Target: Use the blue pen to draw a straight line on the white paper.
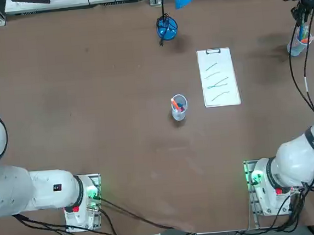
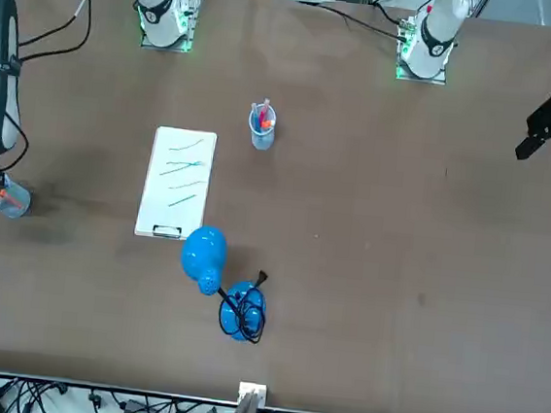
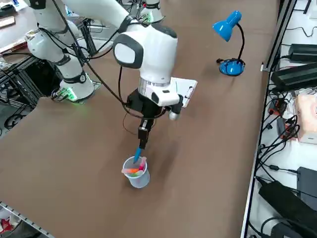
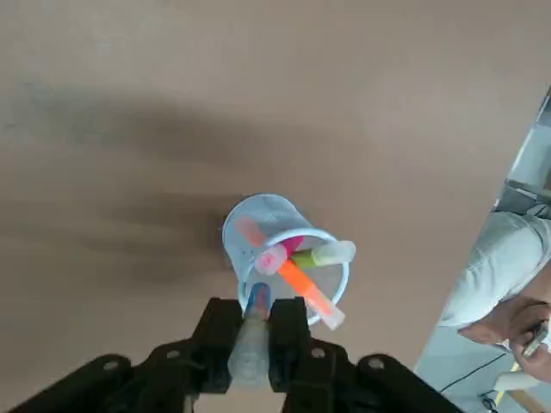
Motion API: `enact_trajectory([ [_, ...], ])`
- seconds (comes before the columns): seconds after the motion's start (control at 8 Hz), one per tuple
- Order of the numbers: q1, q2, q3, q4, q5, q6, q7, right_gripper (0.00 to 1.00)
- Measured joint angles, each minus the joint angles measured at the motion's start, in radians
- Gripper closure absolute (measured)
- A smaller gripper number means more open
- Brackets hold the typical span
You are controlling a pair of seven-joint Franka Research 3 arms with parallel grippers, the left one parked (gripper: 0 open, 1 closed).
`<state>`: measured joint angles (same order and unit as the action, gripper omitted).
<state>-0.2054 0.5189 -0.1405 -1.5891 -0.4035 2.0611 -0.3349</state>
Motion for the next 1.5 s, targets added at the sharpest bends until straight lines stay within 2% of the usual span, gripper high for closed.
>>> enact_trajectory([
  [0.25,-0.01,0.014,0.0,0.0,0.0,0.016,-0.005,0.76],
  [0.38,-0.011,0.014,0.0,0.001,0.0,0.018,-0.006,0.71],
  [0.5,-0.011,0.014,0.0,0.004,0.0,0.018,-0.009,0.6],
  [0.88,-0.01,0.004,0.009,0.048,0.02,0.007,-0.037,0.02],
  [1.0,-0.008,-0.014,0.014,0.078,0.068,-0.032,-0.048,0.0],
  [1.25,0.008,-0.065,0.026,0.166,0.244,-0.178,-0.065,0.0],
  [1.5,0.022,-0.153,0.033,0.217,0.412,-0.306,-0.065,0.0],
])
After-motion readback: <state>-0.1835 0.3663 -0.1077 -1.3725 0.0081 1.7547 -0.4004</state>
